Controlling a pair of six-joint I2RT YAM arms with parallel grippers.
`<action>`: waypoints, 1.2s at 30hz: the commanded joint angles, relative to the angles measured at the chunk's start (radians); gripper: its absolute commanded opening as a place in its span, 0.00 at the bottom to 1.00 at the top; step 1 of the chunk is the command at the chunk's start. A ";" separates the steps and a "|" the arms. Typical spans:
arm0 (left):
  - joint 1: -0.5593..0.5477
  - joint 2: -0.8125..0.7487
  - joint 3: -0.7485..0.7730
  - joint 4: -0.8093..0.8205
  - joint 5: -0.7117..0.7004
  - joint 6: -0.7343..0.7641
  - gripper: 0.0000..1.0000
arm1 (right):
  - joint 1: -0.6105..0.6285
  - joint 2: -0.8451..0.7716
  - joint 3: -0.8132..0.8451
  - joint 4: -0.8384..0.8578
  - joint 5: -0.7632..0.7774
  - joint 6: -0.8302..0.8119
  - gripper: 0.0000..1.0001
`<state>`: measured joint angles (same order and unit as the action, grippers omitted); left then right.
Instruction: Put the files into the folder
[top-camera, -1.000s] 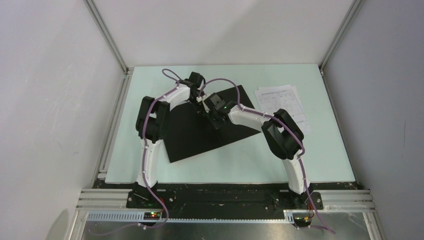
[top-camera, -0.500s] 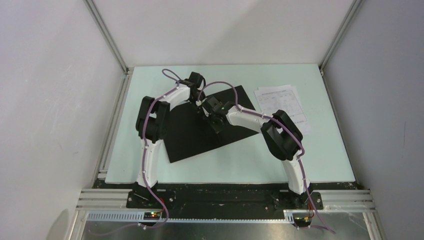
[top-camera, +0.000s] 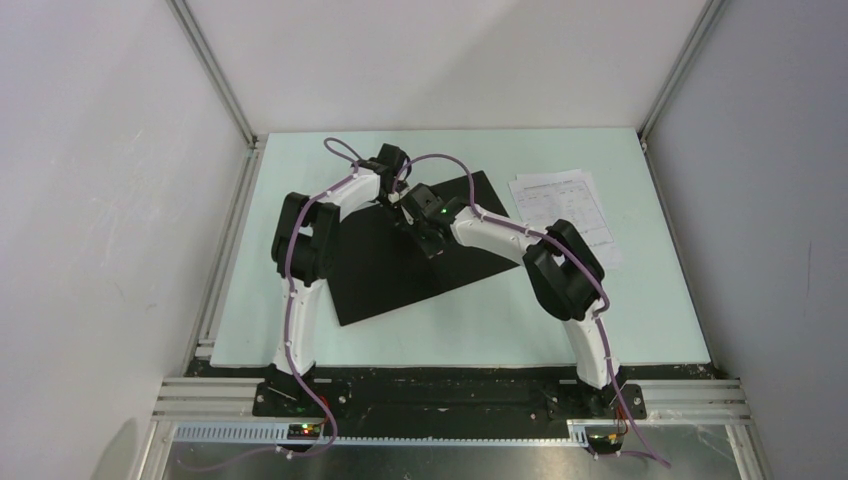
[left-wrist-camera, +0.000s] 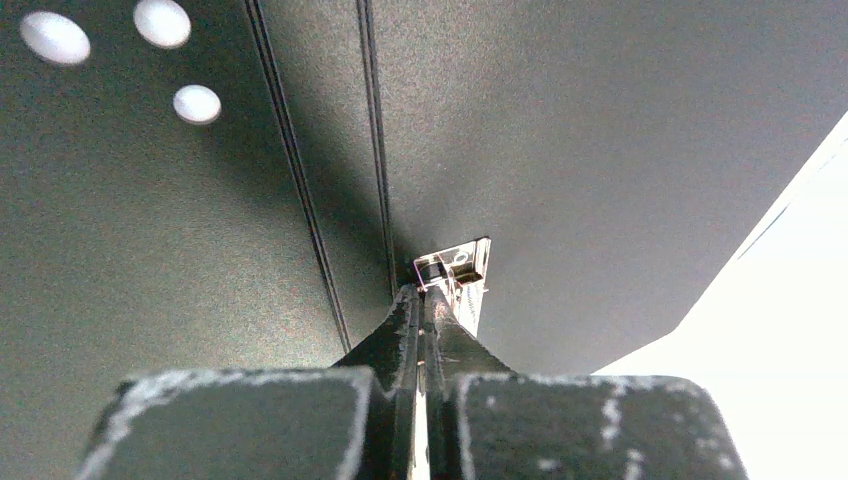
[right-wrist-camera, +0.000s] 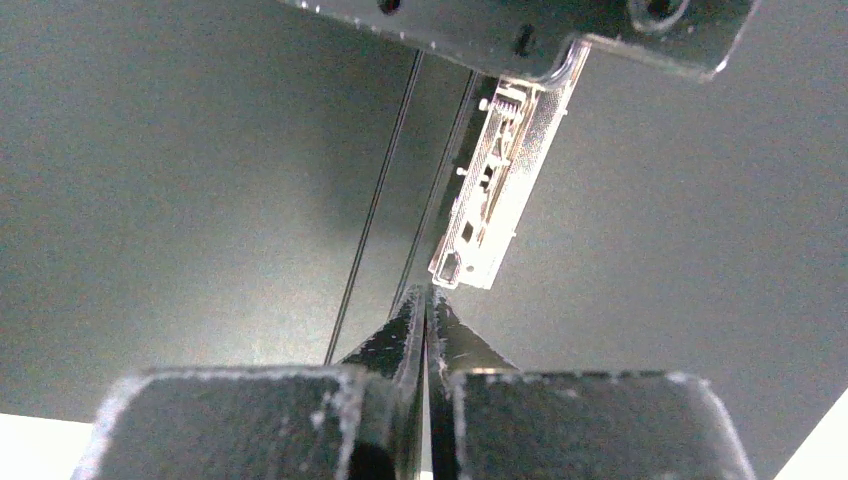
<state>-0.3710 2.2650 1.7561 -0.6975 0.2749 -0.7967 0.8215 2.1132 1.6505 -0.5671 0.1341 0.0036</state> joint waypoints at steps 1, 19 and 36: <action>-0.009 0.038 -0.027 -0.025 -0.040 -0.005 0.00 | -0.003 0.021 0.052 0.053 0.041 -0.020 0.00; -0.012 0.040 -0.026 -0.025 -0.039 -0.001 0.00 | -0.008 0.046 0.055 0.033 -0.023 -0.008 0.01; -0.010 0.040 -0.026 -0.026 -0.041 -0.001 0.00 | -0.003 0.018 0.028 0.011 -0.009 0.013 0.03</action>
<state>-0.3691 2.2650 1.7542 -0.6949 0.2813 -0.7967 0.8085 2.1616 1.6791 -0.5457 0.1150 0.0116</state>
